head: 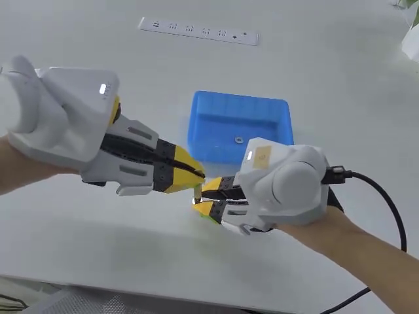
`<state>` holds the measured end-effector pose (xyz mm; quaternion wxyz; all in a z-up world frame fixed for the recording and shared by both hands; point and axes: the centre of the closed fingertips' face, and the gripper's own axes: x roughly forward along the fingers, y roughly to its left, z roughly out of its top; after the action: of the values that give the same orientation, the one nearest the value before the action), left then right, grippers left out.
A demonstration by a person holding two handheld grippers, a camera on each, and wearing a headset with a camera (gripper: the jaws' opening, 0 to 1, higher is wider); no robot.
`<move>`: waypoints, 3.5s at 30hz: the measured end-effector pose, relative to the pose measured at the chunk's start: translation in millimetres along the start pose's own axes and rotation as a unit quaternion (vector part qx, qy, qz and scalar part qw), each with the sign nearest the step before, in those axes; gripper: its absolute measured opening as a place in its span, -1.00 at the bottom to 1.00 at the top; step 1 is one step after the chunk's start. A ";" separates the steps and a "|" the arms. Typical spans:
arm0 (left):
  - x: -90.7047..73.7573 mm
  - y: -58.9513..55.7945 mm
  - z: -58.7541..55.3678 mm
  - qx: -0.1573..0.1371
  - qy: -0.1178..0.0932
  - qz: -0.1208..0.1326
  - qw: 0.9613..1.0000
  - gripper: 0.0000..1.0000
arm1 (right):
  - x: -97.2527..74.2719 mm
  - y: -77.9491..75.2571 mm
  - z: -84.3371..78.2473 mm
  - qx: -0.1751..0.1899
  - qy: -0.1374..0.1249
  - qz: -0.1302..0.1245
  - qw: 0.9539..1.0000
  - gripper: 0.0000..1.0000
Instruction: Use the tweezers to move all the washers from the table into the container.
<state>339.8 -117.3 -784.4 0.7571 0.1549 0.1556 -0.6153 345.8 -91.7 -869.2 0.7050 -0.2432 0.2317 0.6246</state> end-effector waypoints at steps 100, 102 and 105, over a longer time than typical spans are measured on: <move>33.7 121.2 31.7 0.038 -0.007 0.051 0.998 -0.90 | -43.0 -132.0 -1.2 0.041 0.006 -0.146 0.988 -0.96; 30.4 120.0 35.0 0.034 -0.013 0.055 0.998 -0.90 | -45.5 -129.8 0.3 0.040 0.007 -0.147 0.988 -0.94; 25.4 115.4 47.2 0.042 -0.025 0.059 0.997 -0.90 | -49.7 -126.2 6.2 0.038 0.004 -0.149 0.988 -0.89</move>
<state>460.0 -137.4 -747.6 0.7887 0.1804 0.1013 -0.5790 465.7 -138.8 -826.3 0.7980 -0.2506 0.2187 0.5026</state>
